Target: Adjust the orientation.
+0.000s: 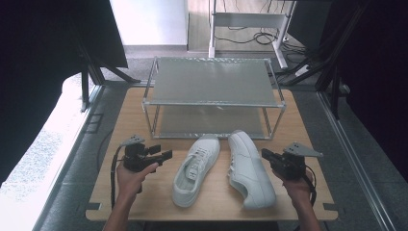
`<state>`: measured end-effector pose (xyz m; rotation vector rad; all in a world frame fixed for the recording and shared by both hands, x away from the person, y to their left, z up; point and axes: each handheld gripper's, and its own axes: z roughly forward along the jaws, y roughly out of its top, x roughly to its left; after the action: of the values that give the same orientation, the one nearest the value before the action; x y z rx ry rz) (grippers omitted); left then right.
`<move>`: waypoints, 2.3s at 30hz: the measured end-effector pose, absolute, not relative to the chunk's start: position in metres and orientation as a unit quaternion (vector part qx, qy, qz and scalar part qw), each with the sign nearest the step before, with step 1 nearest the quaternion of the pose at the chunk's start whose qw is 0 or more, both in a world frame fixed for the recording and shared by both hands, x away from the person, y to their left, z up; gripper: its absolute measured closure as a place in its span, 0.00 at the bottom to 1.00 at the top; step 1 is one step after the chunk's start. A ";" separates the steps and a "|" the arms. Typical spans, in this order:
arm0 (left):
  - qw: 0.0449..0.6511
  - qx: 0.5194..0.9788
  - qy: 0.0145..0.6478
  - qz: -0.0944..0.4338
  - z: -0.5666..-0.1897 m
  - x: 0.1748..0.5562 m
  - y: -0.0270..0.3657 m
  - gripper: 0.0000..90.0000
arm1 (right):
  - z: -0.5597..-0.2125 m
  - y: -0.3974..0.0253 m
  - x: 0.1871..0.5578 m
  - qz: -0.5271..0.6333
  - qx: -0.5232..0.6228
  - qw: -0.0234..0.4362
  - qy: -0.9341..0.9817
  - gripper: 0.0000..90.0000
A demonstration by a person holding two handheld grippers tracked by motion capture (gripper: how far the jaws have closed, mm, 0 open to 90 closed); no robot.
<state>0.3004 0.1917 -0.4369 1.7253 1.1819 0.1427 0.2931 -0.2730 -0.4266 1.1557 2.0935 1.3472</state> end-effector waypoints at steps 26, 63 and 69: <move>0.498 0.711 0.495 0.046 -0.441 0.302 0.190 0.40 | -0.442 -0.188 0.273 0.406 0.305 0.169 0.845 0.98; 0.496 0.712 0.496 0.042 -0.441 0.302 0.190 0.41 | -0.445 -0.205 0.277 0.378 0.340 0.179 0.843 1.00; 0.498 0.708 0.498 0.043 -0.440 0.302 0.192 0.41 | -0.442 -0.212 0.277 0.381 0.354 0.181 0.835 1.00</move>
<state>0.3017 0.1922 -0.4403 1.7137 1.2064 0.1043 0.2768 -0.2120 -0.4422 1.0010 2.3578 1.0756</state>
